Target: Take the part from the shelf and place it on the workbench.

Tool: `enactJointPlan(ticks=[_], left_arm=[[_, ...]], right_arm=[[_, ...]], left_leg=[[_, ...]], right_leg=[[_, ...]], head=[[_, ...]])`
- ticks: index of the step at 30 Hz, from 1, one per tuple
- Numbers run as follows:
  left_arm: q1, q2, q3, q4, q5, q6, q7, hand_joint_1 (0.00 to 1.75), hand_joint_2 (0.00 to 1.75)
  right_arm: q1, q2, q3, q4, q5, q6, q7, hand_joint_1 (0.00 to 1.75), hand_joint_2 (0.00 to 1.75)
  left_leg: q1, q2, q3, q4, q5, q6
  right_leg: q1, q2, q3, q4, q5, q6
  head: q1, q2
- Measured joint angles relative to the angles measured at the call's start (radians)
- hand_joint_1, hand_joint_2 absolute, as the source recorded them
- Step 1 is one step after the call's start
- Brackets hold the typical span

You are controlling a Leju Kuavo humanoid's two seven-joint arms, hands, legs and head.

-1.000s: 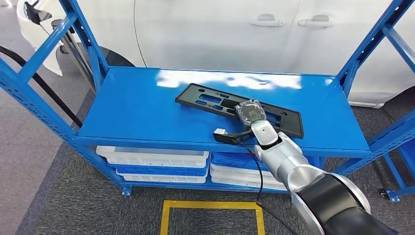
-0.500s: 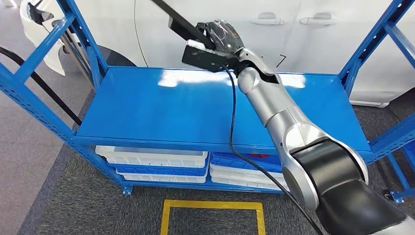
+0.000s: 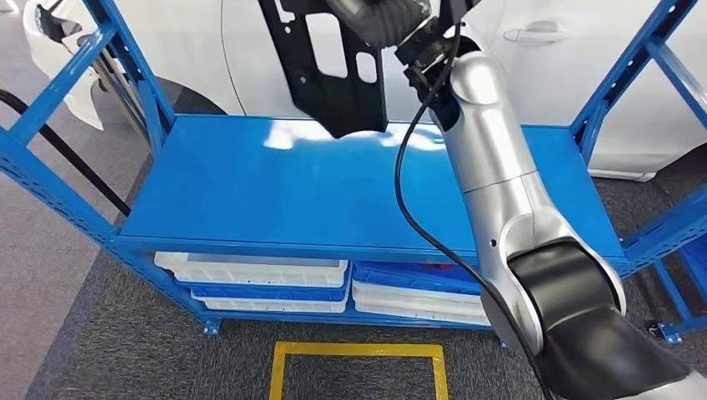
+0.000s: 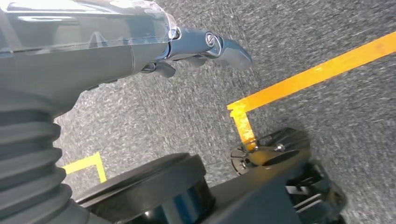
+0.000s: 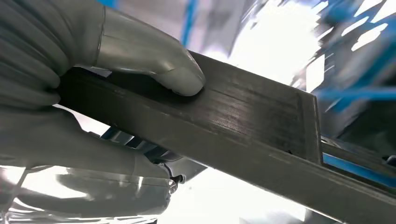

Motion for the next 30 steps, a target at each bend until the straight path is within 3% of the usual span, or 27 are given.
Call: enactJointPlan(ticks=[3, 6, 7, 8, 9, 11, 13, 15, 18, 19, 22, 23, 24, 25, 27, 29, 30], left_arm=[[0.005, 0.0, 0.002, 0.0, 0.022, 0.01, -0.005, 0.0, 1.75], [0.011, 0.0, 0.005, 0.0, 0.041, 0.018, -0.01, 0.0, 1.75], [0.015, 0.0, 0.006, 0.0, 0.047, 0.021, -0.013, 0.0, 1.75], [0.02, 0.0, 0.006, 0.0, 0.052, 0.025, -0.015, 0.0, 1.75], [0.025, 0.0, 0.007, 0.0, 0.056, 0.028, -0.018, 0.0, 1.75], [0.032, -0.001, 0.009, 0.0, 0.06, 0.033, -0.023, 0.0, 1.75], [0.033, -0.002, 0.009, 0.0, 0.06, 0.035, -0.025, 0.0, 1.75], [0.033, -0.002, 0.01, 0.0, 0.061, 0.035, -0.025, 0.0, 1.75], [0.033, -0.002, 0.011, 0.0, 0.062, 0.035, -0.025, 0.0, 1.75], [0.033, -0.001, 0.011, 0.0, 0.062, 0.036, -0.024, 0.0, 1.75], [0.027, -0.001, 0.013, 0.0, 0.063, 0.034, -0.018, 0.0, 1.75], [0.025, -0.001, 0.013, 0.0, 0.062, 0.033, -0.014, 0.0, 1.75], [0.023, -0.001, 0.014, 0.0, 0.059, 0.03, -0.007, 0.0, 1.75], [0.024, -0.001, 0.013, 0.0, 0.056, 0.029, 0.0, 0.0, 1.75], [0.028, -0.001, 0.01, 0.0, 0.048, 0.025, 0.014, 0.0, 1.75], [0.033, -0.001, 0.006, 0.0, 0.043, 0.023, 0.016, 0.0, 1.75], [0.035, -0.001, 0.005, 0.0, 0.042, 0.023, 0.013, 0.0, 1.75]], right_arm=[[0.076, -0.035, 0.031, -0.1, -0.285, 0.106, 0.06, 1.75, 1.75], [0.183, -0.081, 0.071, -0.22, -0.385, 0.137, 0.059, 1.75, 1.75], [0.233, -0.098, 0.085, -0.265, -0.392, 0.138, 0.048, 1.75, 1.75], [0.293, -0.117, 0.097, -0.315, -0.389, 0.136, 0.029, 1.75, 1.75], [0.359, -0.136, 0.108, -0.367, -0.381, 0.133, 0.005, 1.75, 1.75], [0.478, -0.168, 0.129, -0.465, -0.36, 0.128, -0.037, 1.75, 1.75], [0.551, -0.19, 0.146, -0.534, -0.347, 0.125, -0.057, 1.75, 1.75], [0.59, -0.205, 0.155, -0.579, -0.344, 0.121, -0.062, 1.75, 1.75], [0.615, -0.218, 0.163, -0.619, -0.343, 0.119, -0.062, 1.75, 1.75], [0.62, -0.22, 0.164, -0.63, -0.342, 0.118, -0.063, 1.75, 1.75], [0.672, -0.227, 0.167, -0.66, -0.32, 0.11, -0.092, 1.75, 1.75], [0.706, -0.231, 0.17, -0.67, -0.302, 0.107, -0.111, 1.75, 1.75], [0.744, -0.234, 0.174, -0.68, -0.279, 0.104, -0.134, 1.75, 1.75], [0.782, -0.238, 0.182, -0.692, -0.251, 0.101, -0.159, 1.75, 1.75], [0.868, -0.244, 0.206, -0.724, -0.188, 0.094, -0.212, 1.75, 1.75], [0.967, -0.246, 0.236, -0.758, -0.122, 0.075, -0.261, 1.75, 1.75], [1.013, -0.246, 0.252, -0.768, -0.091, 0.065, -0.281, 1.75, 1.75]], left_leg=[[0.01, 0.0, 0.008, -0.013, 0.006, 0.013], [0.013, 0.001, 0.013, -0.018, 0.006, 0.021], [0.013, 0.001, 0.013, -0.018, 0.006, 0.022], [0.014, -0.001, 0.014, -0.018, 0.004, 0.022], [0.015, -0.003, 0.015, -0.017, 0.003, 0.022], [0.015, -0.009, 0.018, -0.013, -0.002, 0.017], [0.011, -0.009, 0.016, -0.008, -0.009, 0.006], [0.007, -0.006, 0.017, -0.007, -0.013, -0.004], [0.008, -0.001, 0.014, 0.014, -0.032, -0.019], [0.009, 0.001, -0.001, 0.051, -0.056, -0.023], [0.009, 0.002, -0.074, 0.237, -0.151, -0.028], [0.009, 0.002, -0.085, 0.273, -0.161, -0.027], [0.009, 0.002, -0.079, 0.272, -0.152, -0.026], [0.009, 0.002, -0.056, 0.234, -0.127, -0.023], [0.006, 0.002, 0.015, 0.101, -0.069, -0.011], [0.002, 0.001, 0.061, 0.008, -0.051, -0.003], [0.0, 0.001, 0.066, -0.004, -0.057, -0.001]], right_leg=[[0.0, -0.001, -0.008, 0.025, -0.023, 0.017], [-0.007, -0.001, -0.095, 0.2, -0.107, 0.033], [-0.011, -0.001, -0.124, 0.254, -0.123, 0.036], [-0.014, -0.001, -0.137, 0.274, -0.119, 0.039], [-0.017, -0.002, -0.13, 0.255, -0.098, 0.041], [-0.022, -0.005, -0.071, 0.123, -0.029, 0.039], [-0.018, -0.006, -0.023, 0.017, 0.011, 0.032], [-0.013, -0.003, -0.015, 0.001, 0.013, 0.022], [-0.017, -0.002, -0.012, -0.004, 0.015, 0.004], [-0.019, -0.003, -0.01, -0.007, 0.016, -0.002], [-0.015, -0.01, -0.007, -0.007, 0.015, -0.011], [-0.013, -0.012, -0.006, -0.007, 0.014, -0.012], [-0.011, -0.013, -0.005, -0.006, 0.013, -0.013], [-0.01, -0.013, -0.005, -0.006, 0.012, -0.013], [-0.006, -0.01, -0.003, -0.003, 0.009, -0.011], [-0.002, -0.01, -0.004, -0.001, 0.008, -0.005], [-0.001, -0.011, -0.006, -0.001, 0.008, 0.0]], head=[[0.0, 0.0], [0.0, 0.0], [0.0, 0.0], [0.0, 0.0], [0.0, 0.0], [0.0, 0.0], [0.0, 0.0], [0.0, 0.0], [0.0, 0.0], [0.0, 0.0], [0.0, 0.0], [0.0, 0.0], [0.0, 0.0], [0.0, 0.0], [0.0, 0.0], [0.0, 0.0], [0.0, 0.0]])
